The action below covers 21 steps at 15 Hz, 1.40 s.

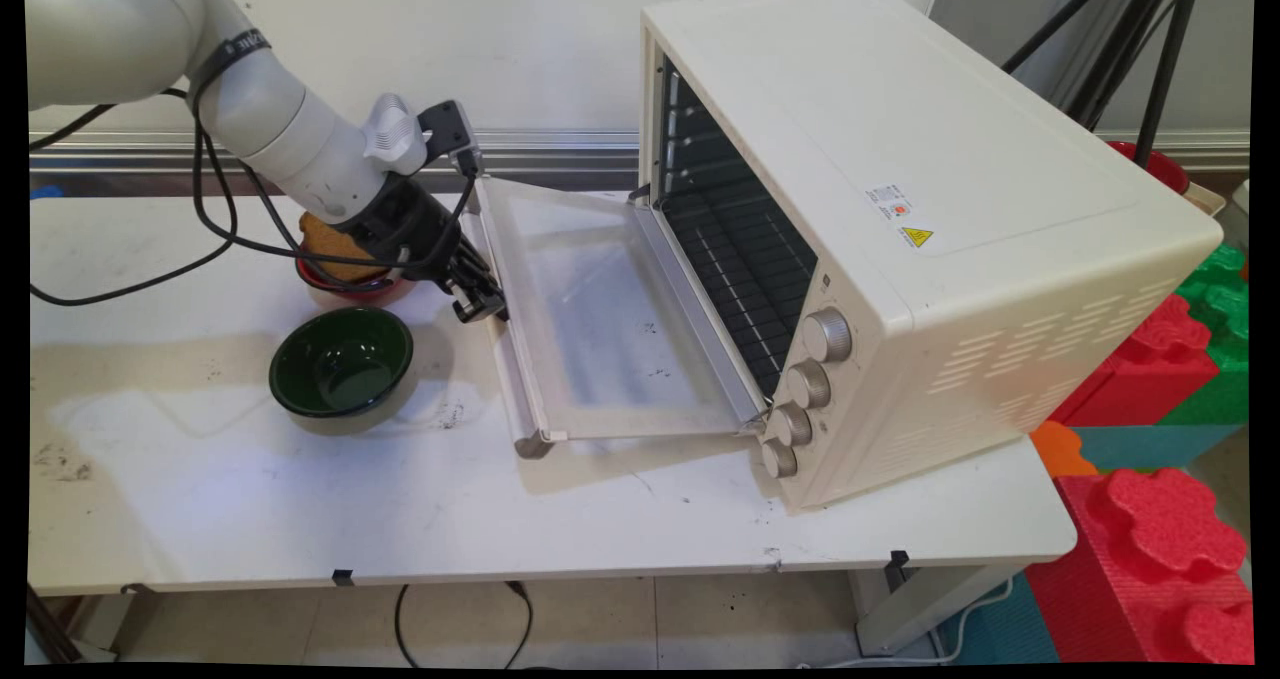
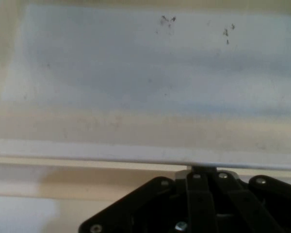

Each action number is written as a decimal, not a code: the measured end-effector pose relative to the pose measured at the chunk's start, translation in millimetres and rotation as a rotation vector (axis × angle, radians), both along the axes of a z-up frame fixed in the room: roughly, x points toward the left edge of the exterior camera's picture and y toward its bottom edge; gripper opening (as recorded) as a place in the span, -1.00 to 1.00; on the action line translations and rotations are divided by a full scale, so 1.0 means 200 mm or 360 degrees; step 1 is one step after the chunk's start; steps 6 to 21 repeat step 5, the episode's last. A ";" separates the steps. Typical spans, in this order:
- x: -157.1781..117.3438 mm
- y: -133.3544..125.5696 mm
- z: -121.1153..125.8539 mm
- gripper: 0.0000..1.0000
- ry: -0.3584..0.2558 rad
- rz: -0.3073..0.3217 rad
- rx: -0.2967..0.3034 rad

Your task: Open the oven

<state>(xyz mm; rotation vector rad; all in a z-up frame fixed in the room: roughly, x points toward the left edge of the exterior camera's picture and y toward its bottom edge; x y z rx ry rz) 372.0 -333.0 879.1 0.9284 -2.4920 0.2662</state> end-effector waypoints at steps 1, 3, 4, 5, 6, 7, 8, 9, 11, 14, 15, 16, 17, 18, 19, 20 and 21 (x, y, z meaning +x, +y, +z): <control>0.01 0.00 0.00 -1.00 0.0001 0.0004 -0.0007; 0.02 0.02 0.01 -1.00 0.0002 0.0012 -0.0018; 0.02 0.02 0.02 -1.00 0.0002 0.0016 -0.0024; 0.03 0.03 0.03 -1.00 0.0003 0.0020 -0.0031; 0.03 0.03 0.03 -1.00 0.0003 0.0020 -0.0031; 0.03 0.03 0.03 -1.00 0.0003 0.0020 -0.0031; 0.03 0.03 0.03 -1.00 0.0003 0.0020 -0.0031; 0.03 0.03 0.03 -1.00 0.0003 0.0020 -0.0031; 0.03 0.03 0.03 -1.00 0.0003 0.0020 -0.0031; 0.03 0.03 0.03 -1.00 0.0003 0.0020 -0.0031; 0.03 0.03 0.03 -1.00 0.0003 0.0020 -0.0031; 0.03 0.03 0.03 -1.00 0.0003 0.0020 -0.0031; 0.03 0.03 0.03 -1.00 0.0003 0.0020 -0.0031; 0.03 0.03 0.03 -1.00 0.0003 0.0020 -0.0031; 0.03 0.03 0.03 -1.00 0.0003 0.0020 -0.0031; 0.03 0.03 0.03 -1.00 0.0003 0.0020 -0.0031; 0.03 0.03 0.03 -1.00 0.0003 0.0020 -0.0031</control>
